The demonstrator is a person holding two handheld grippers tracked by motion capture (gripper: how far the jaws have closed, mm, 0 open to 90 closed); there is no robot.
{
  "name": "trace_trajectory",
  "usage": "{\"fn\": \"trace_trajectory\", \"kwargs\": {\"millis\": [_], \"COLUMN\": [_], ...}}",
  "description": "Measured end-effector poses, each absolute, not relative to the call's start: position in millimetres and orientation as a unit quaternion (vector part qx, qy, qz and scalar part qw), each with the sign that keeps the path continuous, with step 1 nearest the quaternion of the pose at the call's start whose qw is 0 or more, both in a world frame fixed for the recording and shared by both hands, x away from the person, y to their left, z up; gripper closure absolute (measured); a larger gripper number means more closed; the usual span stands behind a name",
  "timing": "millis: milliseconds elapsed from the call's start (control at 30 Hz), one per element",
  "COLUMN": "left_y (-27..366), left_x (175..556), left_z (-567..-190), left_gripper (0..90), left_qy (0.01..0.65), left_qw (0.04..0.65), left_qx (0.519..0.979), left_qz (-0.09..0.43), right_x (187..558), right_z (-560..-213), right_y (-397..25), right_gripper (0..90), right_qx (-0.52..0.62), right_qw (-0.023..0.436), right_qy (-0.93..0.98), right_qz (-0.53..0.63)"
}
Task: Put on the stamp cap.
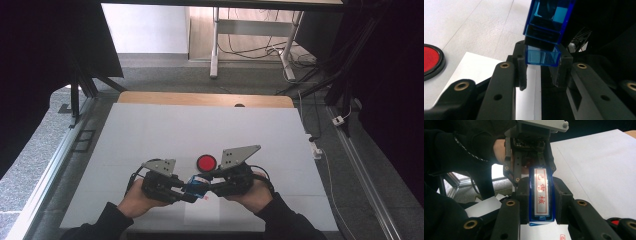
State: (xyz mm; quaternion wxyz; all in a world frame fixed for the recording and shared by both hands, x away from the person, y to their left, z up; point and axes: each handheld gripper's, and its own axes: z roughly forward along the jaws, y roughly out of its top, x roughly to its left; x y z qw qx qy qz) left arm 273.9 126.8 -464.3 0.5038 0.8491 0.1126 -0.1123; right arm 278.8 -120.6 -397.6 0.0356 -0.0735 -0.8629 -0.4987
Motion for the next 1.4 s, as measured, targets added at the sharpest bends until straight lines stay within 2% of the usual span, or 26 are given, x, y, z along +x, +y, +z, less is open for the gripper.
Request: {"fn": "trace_trajectory", "kwargs": {"millis": [567,1033,1400], "left_y": [130.8,131.0,130.5], "left_x": [274.3,270.4,268.8], "left_z": [-464.9,-461.5,-462.2], "left_gripper": [68.8,68.8,67.3], "left_qy": [0.087,0.067,0.07], "left_qw": [0.521,0.513,0.507], "left_qx": [0.839,0.849,0.854], "left_qz": [-0.132,-0.11,-0.097], "right_x": [277.2,280.6,277.0], "right_z": [-398.9,-406.4,-404.5], "right_y": [-118.4,-119.1,-116.2], "right_gripper": [70.8,70.8,70.8], "right_qx": [-0.06,-0.063,-0.056], "right_qw": [0.054,0.089,0.07], "right_qy": [-0.86,-0.851,-0.86], "right_qz": [-0.503,-0.513,-0.502]}}
